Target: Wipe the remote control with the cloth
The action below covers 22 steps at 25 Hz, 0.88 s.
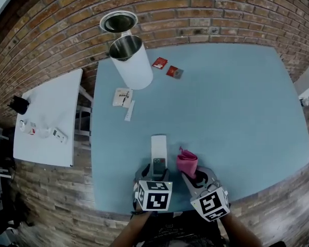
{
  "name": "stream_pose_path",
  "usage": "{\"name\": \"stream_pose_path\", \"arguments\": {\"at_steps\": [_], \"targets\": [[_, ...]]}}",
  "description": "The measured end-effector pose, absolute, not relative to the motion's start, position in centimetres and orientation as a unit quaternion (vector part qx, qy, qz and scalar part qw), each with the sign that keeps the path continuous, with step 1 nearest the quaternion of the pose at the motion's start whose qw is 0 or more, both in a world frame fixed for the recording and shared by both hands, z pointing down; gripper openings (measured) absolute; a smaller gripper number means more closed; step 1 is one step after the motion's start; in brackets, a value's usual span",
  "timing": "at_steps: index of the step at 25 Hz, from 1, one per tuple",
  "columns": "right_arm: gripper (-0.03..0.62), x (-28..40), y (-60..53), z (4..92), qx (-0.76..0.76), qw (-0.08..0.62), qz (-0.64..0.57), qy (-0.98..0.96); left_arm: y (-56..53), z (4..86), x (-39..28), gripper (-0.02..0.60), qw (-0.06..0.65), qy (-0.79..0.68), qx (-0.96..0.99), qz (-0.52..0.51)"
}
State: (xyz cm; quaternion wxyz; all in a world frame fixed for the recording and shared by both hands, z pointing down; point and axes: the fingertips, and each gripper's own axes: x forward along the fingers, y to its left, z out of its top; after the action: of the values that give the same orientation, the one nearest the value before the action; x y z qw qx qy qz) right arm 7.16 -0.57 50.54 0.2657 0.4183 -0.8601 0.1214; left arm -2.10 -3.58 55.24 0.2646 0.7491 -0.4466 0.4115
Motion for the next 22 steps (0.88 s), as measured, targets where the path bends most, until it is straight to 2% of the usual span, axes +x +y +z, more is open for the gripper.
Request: {"name": "stream_pose_path", "arguments": {"at_steps": [1, 2, 3, 11, 16, 22], "targets": [[0.077, 7.0, -0.8, 50.4, 0.415, 0.262, 0.122, -0.863, -3.4, 55.3, -2.0, 0.281, 0.273, -0.452, 0.742, 0.414], [0.077, 7.0, -0.9, 50.3, 0.411, 0.258, 0.124, -0.865, -3.2, 55.4, -1.8, 0.330, 0.282, -0.454, 0.735, 0.417], [0.077, 7.0, -1.1, 50.2, 0.409, 0.255, 0.127, -0.867, -2.9, 55.5, -1.5, 0.337, 0.290, -0.456, 0.729, 0.420], [0.077, 7.8, -2.1, 49.9, 0.395, 0.237, 0.135, -0.877, -2.8, 57.3, -1.9, 0.333, 0.295, -0.483, 0.677, 0.471], [0.077, 8.4, -2.6, 49.9, 0.390, 0.234, 0.142, -0.879, -2.9, 57.6, -1.7, 0.328, 0.318, -0.463, 0.694, 0.450], [0.077, 8.3, -3.1, 50.0, 0.391, 0.225, 0.152, -0.880, -3.2, 57.6, -1.5, 0.293, 0.340, -0.423, 0.722, 0.430]]}}
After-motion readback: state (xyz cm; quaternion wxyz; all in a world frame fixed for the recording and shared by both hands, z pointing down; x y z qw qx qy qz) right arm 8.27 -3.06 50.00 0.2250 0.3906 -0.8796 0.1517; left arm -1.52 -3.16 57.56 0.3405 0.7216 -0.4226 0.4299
